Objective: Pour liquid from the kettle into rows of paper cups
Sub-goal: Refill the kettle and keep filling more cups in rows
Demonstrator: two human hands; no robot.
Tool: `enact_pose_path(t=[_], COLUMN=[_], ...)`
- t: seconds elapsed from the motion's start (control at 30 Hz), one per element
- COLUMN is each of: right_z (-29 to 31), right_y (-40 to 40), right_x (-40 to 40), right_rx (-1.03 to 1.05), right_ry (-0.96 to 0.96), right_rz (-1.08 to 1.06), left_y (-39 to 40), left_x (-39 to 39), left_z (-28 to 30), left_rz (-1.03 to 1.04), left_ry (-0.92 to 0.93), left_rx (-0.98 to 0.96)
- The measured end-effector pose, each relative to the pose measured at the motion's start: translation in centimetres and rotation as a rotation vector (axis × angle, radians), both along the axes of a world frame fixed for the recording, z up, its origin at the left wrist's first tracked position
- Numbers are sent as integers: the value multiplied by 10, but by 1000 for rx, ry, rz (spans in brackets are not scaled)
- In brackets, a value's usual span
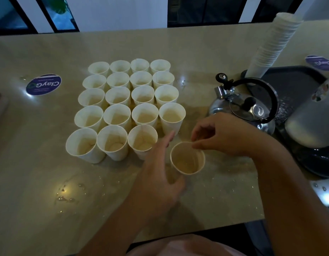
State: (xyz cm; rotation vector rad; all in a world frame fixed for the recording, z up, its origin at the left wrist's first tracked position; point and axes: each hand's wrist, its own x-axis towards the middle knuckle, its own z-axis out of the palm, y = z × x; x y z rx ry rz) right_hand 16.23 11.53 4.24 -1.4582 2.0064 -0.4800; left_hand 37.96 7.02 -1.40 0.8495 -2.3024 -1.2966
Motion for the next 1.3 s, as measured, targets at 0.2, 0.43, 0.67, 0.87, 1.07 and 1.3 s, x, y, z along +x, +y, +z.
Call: enact_pose_path(t=[0.2,0.43,0.67,0.87,1.07,1.3], right_z=[-7,-14,-23,-23,-22,-22], right_y=[1,7,2,4,6,6], right_x=[-5,-8,-2,-2,-6,-14], right_rx=[-25,-32,-130,-136,-137,-138], right_ry=[55,-59,-137,-185,-177,-201], right_rz=[-17,9,6,35,67,90], left_y=[4,1,-3,-1,-3,-4], left_x=[-27,-23,-18,-13,-13,-13], left_z=[-25,-18,-13,-15,-10,-5], left_rz=[47,39,66,82,53,29], left_ry=[60,84,33,20,48,61], left_rx=[94,-5,-124,-93,-65,-27])
